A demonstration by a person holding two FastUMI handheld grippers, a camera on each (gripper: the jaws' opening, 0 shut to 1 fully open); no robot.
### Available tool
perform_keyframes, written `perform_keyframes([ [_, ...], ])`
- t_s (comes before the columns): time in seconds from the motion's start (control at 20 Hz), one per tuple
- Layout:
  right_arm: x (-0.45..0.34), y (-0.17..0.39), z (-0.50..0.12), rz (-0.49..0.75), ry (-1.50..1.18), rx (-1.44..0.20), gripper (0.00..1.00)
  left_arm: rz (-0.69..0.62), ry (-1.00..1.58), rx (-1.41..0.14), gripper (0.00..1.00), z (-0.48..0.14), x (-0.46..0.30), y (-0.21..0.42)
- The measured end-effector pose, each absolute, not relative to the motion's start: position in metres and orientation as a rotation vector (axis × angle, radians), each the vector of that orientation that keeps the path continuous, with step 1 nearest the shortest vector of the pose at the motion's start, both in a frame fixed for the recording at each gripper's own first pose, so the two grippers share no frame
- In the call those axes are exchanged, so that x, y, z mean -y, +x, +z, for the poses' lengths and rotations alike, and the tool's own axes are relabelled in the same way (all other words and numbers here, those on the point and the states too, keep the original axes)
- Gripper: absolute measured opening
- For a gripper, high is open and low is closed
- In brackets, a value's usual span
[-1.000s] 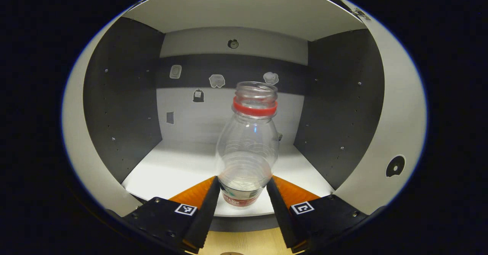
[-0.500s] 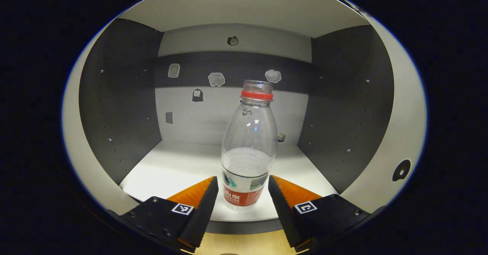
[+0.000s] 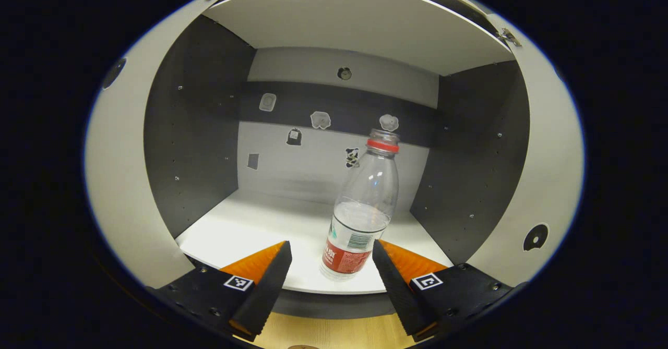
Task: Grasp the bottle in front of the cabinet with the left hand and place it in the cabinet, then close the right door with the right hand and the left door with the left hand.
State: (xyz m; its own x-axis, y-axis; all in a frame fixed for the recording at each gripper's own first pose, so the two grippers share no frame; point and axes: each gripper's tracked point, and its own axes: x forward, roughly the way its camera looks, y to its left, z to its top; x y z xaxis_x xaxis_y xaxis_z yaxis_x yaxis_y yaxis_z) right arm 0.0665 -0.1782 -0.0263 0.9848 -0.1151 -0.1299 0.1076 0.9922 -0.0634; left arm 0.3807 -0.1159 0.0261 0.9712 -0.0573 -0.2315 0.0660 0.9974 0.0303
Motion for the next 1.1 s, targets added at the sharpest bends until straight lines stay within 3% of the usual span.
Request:
perform_keyframes([
  [0.45,0.165,0.101,-0.023,-0.008,-0.056,-0.132,0.97,-0.045,0.019,-0.135,0.95,0.056,0.094,0.284],
  [0.8,0.136,0.115,-0.019,-0.056,-0.004,-0.125,0.96,-0.032,-0.036,-0.105,0.95,0.056,0.049,0.202],
  [0.95,0.121,0.116,-0.016,-0.073,0.008,-0.112,0.96,0.033,-0.035,-0.086,0.95,0.058,0.015,0.177],
  [1.1,0.112,0.117,-0.013,-0.099,0.001,-0.092,0.96,-0.002,-0.005,-0.076,0.95,0.061,0.007,0.160],
])
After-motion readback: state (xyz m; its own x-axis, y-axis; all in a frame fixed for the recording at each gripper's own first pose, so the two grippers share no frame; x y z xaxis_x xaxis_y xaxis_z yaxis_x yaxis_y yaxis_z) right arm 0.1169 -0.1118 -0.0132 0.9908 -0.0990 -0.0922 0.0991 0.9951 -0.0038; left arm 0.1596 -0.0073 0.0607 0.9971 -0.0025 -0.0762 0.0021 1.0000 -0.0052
